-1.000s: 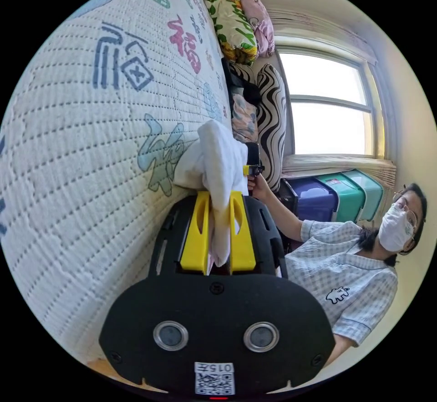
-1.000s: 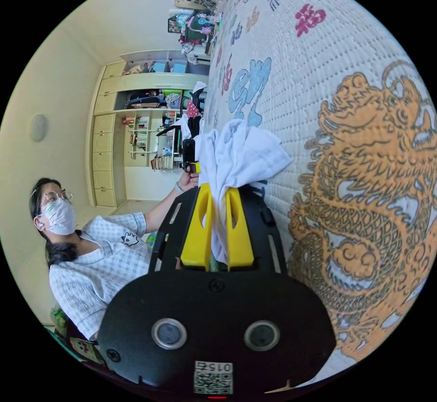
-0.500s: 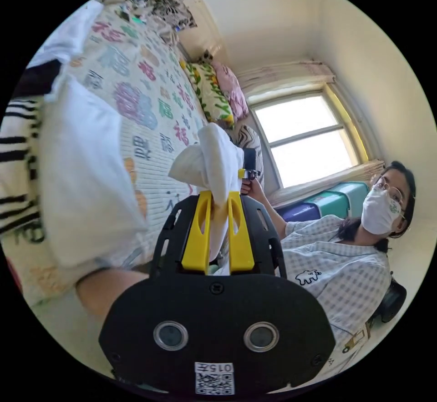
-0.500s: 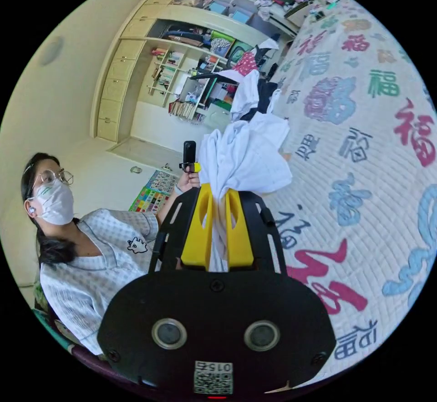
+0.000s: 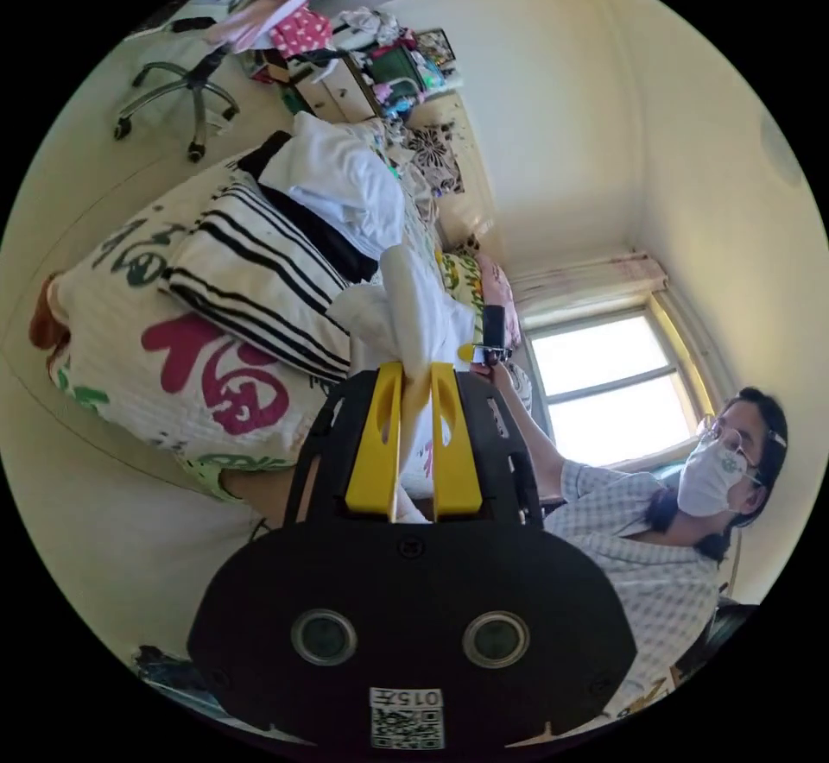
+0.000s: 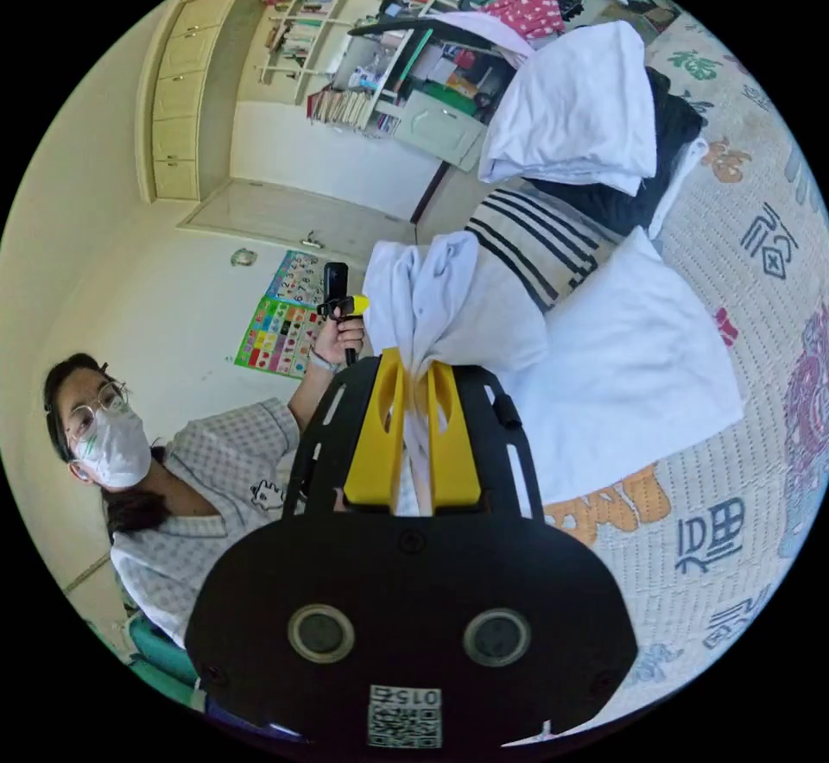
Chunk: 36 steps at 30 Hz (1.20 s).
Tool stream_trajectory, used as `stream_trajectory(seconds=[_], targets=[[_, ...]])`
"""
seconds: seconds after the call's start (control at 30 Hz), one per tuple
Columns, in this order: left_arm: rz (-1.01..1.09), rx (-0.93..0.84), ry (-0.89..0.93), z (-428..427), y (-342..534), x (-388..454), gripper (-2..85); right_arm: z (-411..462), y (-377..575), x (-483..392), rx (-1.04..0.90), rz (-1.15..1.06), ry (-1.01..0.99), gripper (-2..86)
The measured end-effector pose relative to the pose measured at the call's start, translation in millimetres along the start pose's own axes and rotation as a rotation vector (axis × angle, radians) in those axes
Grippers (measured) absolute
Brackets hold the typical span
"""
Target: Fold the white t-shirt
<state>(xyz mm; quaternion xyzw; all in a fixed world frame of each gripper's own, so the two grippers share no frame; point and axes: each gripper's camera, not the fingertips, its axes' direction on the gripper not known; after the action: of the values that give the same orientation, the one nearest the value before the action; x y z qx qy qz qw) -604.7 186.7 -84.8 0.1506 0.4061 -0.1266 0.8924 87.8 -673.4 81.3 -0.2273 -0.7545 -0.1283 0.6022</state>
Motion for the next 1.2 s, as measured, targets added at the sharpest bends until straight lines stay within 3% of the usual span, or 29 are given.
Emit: stream_trajectory(seconds=[0.17, 0.27, 0.43, 0.6, 0.7, 0.83, 1.03, 1.2], targets=[[-0.086, 0.263, 0.104, 42, 96, 24, 2.0, -1, -53, -2, -0.312, -0.095, 0.163, 4.7], [-0.150, 0.317, 0.157, 76, 118, 26, 1.1, 4, -90, -1, -0.420, -0.108, 0.237, 4.7], [-0.257, 0.273, 0.068, 104, 124, 25, 0.5, 64, -150, 24, -0.724, -0.085, 0.389, 4.6], [-0.315, 0.248, 0.029, 98, 132, 18, 0.9, 125, -175, 65, -0.853, 0.030, 0.456, 6.1], [-0.293, 0.218, 0.015, 82, 138, 18, 1.2, 137, -175, 74, -0.825, 0.045, 0.476, 8.3], [-0.184, 0.201, -0.008, 40, 151, 20, 2.6, 109, -166, 64, -0.618, 0.059, 0.480, 8.1], [-0.185, 0.425, -0.257, -18, 131, -19, 11.5, 68, -122, 21, -0.260, -0.030, 0.488, 7.3], [-0.278, 0.525, -0.152, 7, 104, -64, 11.7, 91, -49, -16, -0.028, -0.158, 0.320, 7.2]])
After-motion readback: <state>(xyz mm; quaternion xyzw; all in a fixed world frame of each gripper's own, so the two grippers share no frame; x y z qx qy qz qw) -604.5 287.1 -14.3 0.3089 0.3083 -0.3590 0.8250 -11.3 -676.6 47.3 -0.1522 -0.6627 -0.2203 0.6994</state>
